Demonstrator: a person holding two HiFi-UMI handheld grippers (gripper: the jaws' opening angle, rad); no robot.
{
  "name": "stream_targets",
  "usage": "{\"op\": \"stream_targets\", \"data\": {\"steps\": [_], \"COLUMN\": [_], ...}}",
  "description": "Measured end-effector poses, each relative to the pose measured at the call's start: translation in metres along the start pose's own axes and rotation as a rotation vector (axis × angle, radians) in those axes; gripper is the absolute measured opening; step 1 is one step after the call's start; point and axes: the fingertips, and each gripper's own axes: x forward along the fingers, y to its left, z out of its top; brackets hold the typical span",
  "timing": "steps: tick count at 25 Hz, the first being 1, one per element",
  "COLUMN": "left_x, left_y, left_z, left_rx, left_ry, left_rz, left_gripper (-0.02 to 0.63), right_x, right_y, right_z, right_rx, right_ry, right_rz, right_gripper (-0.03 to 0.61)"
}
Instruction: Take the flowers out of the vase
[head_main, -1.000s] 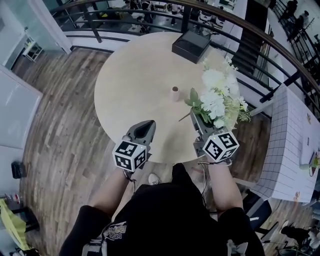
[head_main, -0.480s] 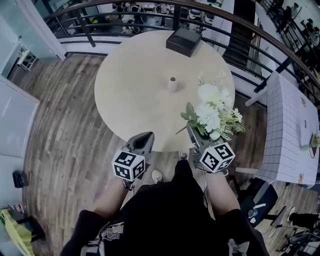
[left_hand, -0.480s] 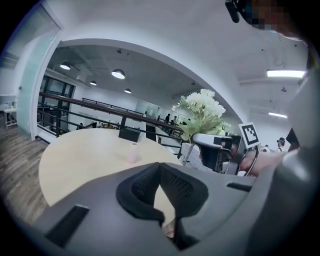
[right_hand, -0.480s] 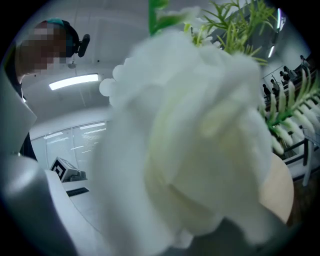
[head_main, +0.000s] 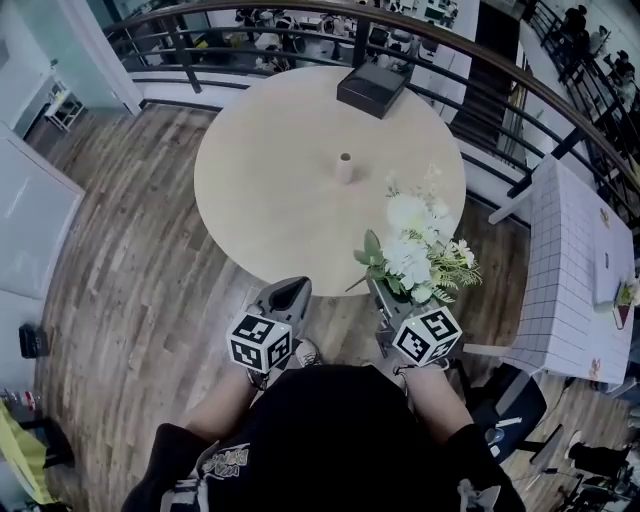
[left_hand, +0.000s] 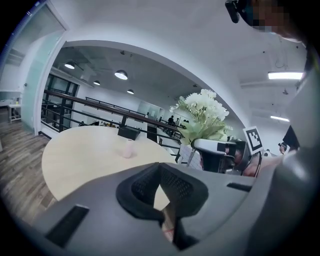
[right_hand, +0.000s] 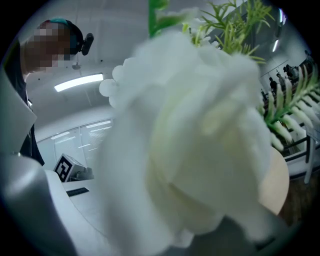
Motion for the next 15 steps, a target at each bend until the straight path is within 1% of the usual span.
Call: {"op": "stream_targets", "data": {"steps": [5, 10, 15], "left_x": [-0.012, 0.003, 0.0], "left_y": [-0.024, -0.074, -0.111], "left_z": [0.006, -0.029, -0.042], "left_rx": [-0.022, -0.032, -0.03], "left_ry": [-0.007, -0.008, -0.007], "left_rz": [0.027, 0.06, 0.079], "left_gripper": [0.006, 0.006, 0.006], "right_x": [-0.017, -0.069, -0.098], "right_y": [0.025, 0.008, 0.004], "right_z": [0.001, -0.022, -0.027], "right_rx": [0.01, 0.004, 0.015], "right_ry": [0.059, 0.088, 0.091], "right_rz": [0.06, 0.109, 0.141], "right_gripper": [0.078, 0.077, 0.077]}}
